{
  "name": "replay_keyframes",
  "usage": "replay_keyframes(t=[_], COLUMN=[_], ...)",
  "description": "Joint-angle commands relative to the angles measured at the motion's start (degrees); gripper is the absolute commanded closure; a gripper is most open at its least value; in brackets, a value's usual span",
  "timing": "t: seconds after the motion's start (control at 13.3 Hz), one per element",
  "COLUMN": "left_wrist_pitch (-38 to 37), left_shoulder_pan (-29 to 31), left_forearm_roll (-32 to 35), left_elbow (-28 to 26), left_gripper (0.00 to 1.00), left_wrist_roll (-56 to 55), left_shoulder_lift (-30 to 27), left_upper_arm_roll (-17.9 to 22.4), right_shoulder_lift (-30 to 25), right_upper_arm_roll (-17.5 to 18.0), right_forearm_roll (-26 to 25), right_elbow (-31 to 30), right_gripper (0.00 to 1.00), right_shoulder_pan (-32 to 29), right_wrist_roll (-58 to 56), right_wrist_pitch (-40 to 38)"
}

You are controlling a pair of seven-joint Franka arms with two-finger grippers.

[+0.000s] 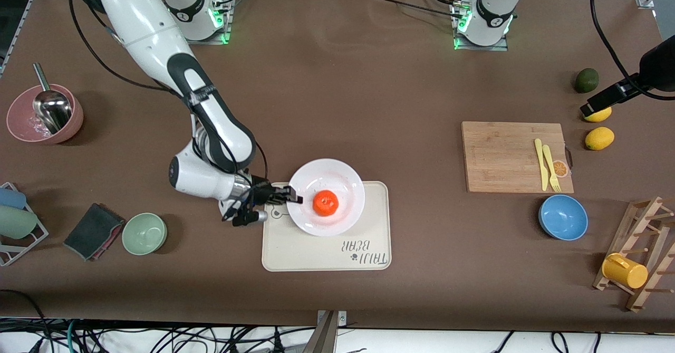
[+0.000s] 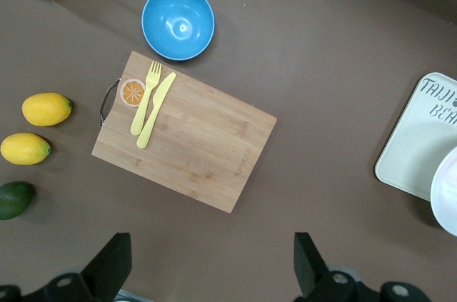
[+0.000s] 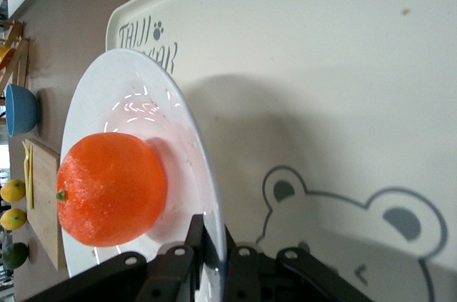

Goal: Place orange and plate with both arms
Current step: 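Slide the plate with the right gripper onto the bear placemat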

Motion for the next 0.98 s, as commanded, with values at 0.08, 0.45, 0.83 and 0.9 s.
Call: replay_keyframes(t=[0.08, 0.45, 0.83, 0.9], left_wrist_pitch=[-1.3, -1.2, -1.2, -1.2], left_shoulder_pan=[0.5, 0.5, 0.6, 0.6], left_forearm_roll=[-1.6, -1.6, -1.6, -1.6], left_elbow=[1.1, 1.2, 1.2, 1.2], left_gripper=[0.0, 0.0, 0.0, 0.0], left_wrist_roll=[1.4, 1.4, 1.3, 1.3], left_shoulder_lift=[0.6, 0.7, 0.7, 0.7], left_upper_arm_roll=[-0.1, -0.1, -0.1, -0.1], right_shoulder_lift=[10.6, 11.4, 6.6, 5.0], right_upper_arm_roll=[0.3, -0.1, -2.0, -2.8], right_forearm_roll=[-1.7, -4.8, -18.3, -21.9], right_elbow=[15.0, 15.6, 15.3, 15.3], right_gripper=[1.0, 0.22, 0.0, 0.0], right_shoulder_pan=[1.8, 2.9, 2.7, 2.6], right_wrist_roll=[2.7, 3.0, 7.6, 9.4], right_wrist_pitch=[-1.1, -1.3, -8.9, -12.2])
